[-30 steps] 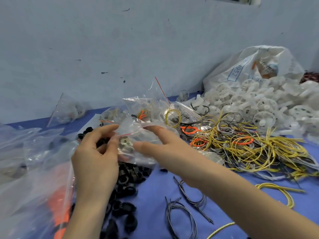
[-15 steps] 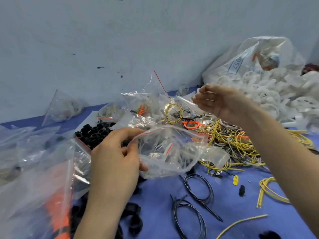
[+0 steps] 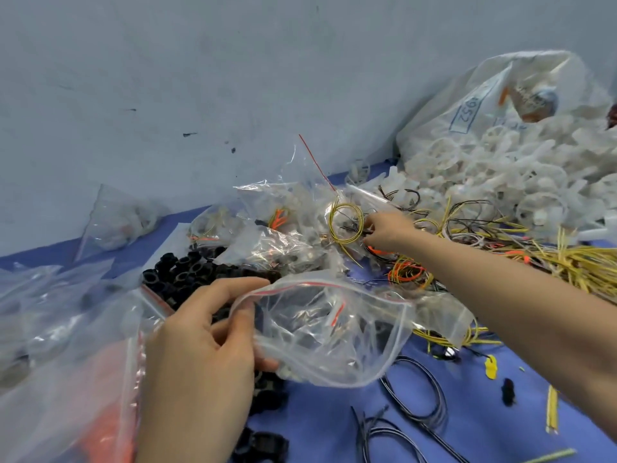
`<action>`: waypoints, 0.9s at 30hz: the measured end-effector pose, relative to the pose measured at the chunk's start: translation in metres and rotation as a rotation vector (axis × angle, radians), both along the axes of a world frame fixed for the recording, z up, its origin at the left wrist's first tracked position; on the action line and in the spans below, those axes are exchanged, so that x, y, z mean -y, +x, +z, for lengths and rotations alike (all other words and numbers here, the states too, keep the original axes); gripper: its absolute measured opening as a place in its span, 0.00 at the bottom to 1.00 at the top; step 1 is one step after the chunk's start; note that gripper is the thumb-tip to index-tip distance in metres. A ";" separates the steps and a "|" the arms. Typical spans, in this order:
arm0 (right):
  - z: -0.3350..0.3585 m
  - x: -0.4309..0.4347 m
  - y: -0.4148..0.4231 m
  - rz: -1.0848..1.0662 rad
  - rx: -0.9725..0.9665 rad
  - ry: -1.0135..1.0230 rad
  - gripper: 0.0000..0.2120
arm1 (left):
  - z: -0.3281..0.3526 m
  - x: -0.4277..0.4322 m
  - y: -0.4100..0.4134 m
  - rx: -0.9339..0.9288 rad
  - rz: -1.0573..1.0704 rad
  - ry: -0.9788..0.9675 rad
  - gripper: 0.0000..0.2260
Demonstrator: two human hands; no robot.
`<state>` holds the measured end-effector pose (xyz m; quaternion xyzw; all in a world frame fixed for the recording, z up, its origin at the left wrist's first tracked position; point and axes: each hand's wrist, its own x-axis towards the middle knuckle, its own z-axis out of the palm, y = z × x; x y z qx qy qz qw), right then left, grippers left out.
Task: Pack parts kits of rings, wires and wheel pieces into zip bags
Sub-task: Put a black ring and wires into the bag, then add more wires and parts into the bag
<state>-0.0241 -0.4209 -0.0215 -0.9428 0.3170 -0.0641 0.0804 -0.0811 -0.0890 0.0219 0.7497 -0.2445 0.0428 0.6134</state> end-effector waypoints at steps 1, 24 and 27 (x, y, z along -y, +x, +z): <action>-0.003 -0.002 0.003 -0.021 0.014 -0.011 0.09 | -0.001 0.001 0.001 0.004 0.000 0.001 0.18; 0.077 -0.016 -0.081 0.206 0.080 0.449 0.05 | -0.003 0.008 -0.002 0.158 -0.044 0.161 0.22; 0.086 -0.028 -0.106 0.277 -0.067 0.346 0.05 | -0.002 0.009 -0.002 0.188 -0.021 0.206 0.23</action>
